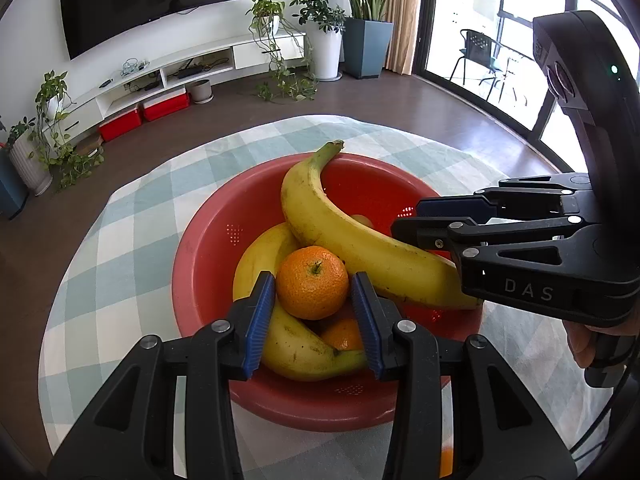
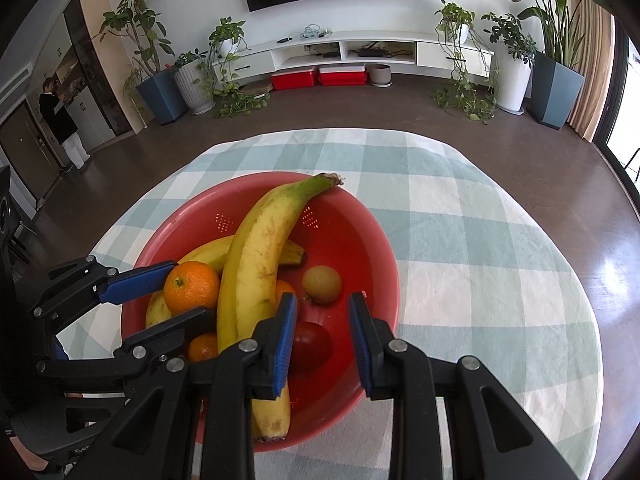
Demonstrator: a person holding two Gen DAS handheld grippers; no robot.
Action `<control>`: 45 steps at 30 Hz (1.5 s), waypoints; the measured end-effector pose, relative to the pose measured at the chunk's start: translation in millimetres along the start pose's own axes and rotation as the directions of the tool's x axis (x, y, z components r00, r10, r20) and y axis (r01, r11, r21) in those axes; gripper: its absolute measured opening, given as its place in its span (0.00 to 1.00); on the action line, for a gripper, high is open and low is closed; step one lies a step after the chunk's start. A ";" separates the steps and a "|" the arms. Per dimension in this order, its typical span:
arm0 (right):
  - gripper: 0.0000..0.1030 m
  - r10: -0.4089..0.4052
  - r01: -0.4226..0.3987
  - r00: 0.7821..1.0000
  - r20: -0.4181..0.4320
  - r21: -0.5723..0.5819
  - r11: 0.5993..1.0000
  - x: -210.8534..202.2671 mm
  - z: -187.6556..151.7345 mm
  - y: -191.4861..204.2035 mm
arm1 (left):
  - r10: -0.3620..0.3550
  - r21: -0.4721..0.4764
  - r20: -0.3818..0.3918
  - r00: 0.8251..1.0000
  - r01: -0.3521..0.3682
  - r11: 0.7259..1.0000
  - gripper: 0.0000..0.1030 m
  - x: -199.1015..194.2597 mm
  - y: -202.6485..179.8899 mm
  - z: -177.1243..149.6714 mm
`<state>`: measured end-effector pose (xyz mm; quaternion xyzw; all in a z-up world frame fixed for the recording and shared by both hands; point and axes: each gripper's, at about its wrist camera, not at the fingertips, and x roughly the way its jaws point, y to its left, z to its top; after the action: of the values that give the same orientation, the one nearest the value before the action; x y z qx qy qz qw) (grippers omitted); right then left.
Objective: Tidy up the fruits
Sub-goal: 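Carry the orange and kiwi into the red bowl and open both grippers, then grasp the second orange with the left gripper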
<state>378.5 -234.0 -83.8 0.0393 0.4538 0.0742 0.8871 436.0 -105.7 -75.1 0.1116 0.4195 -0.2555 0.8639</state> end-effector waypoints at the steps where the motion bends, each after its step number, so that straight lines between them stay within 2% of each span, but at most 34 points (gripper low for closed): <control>1: 0.29 -0.001 0.001 1.000 0.004 0.003 1.000 -2.0 -0.6 0.1 | 0.000 -0.002 0.001 1.000 0.000 1.000 0.37 -1.0 0.4 -0.2; 5: 0.29 0.008 -0.008 0.999 0.037 0.012 1.000 -18.7 -4.4 2.1 | 0.007 -0.011 0.018 1.000 -0.006 1.000 0.49 -11.4 0.0 -2.8; 7: 0.33 0.013 -0.014 0.998 0.065 0.012 1.000 -31.8 -8.3 3.6 | 0.015 -0.017 0.033 0.999 -0.014 1.000 0.56 -21.3 -0.7 -5.3; 9: 0.51 0.011 -0.013 0.995 0.099 0.017 1.000 -46.9 -14.7 3.9 | 0.018 -0.029 0.060 0.998 -0.016 0.999 0.65 -35.1 0.0 -9.2; 12: 0.70 0.026 -0.035 0.989 0.145 0.063 0.997 -68.9 -30.4 -2.8 | 0.012 -0.037 0.093 0.996 -0.009 0.999 0.81 -55.1 -2.4 -18.2; 15: 0.82 0.038 -0.058 0.987 0.158 0.122 0.991 -84.3 -50.6 -9.3 | -0.011 -0.031 0.096 0.995 0.014 0.999 0.91 -68.4 -9.8 -33.6; 18: 0.89 0.038 -0.063 0.987 0.159 0.154 0.986 -94.0 -75.7 -11.8 | -0.011 -0.025 0.074 0.997 0.012 1.000 0.99 -75.9 -18.7 -52.4; 22: 0.89 0.024 -0.047 0.991 0.130 0.179 0.983 -101.9 -107.6 -10.2 | -0.006 -0.004 0.061 0.998 0.006 1.000 1.00 -87.8 -37.1 -80.4; 26: 0.90 -0.005 -0.017 0.996 0.093 0.228 0.973 -112.0 -136.3 -14.9 | 0.032 0.066 0.042 0.999 -0.034 0.997 1.00 -92.1 -61.3 -111.0; 31: 0.90 0.002 -0.011 1.000 0.031 0.318 0.948 -119.7 -171.0 -30.0 | -0.007 0.059 -0.029 1.000 0.009 0.998 1.00 -83.2 -78.5 -132.7; 34: 0.90 0.013 -0.018 1.000 0.017 0.345 0.938 -124.4 -187.8 -33.6 | 0.012 0.040 -0.095 0.995 -0.008 0.999 1.00 -71.2 -83.6 -132.6; 42: 0.90 0.022 -0.023 1.000 0.007 0.336 0.942 -126.0 -202.9 -28.7 | 0.054 0.023 -0.124 0.991 -0.051 0.998 0.99 -51.9 -87.3 -120.0; 45: 0.90 0.028 -0.031 1.000 0.013 0.311 0.950 -125.7 -202.2 -22.4 | 0.047 0.013 -0.142 0.989 -0.046 0.999 0.86 -45.0 -85.8 -115.8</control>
<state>144.1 -276.6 -104.7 0.1855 0.4557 0.0151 0.8705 289.4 -115.4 -110.2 0.1434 0.4761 -0.2288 0.8369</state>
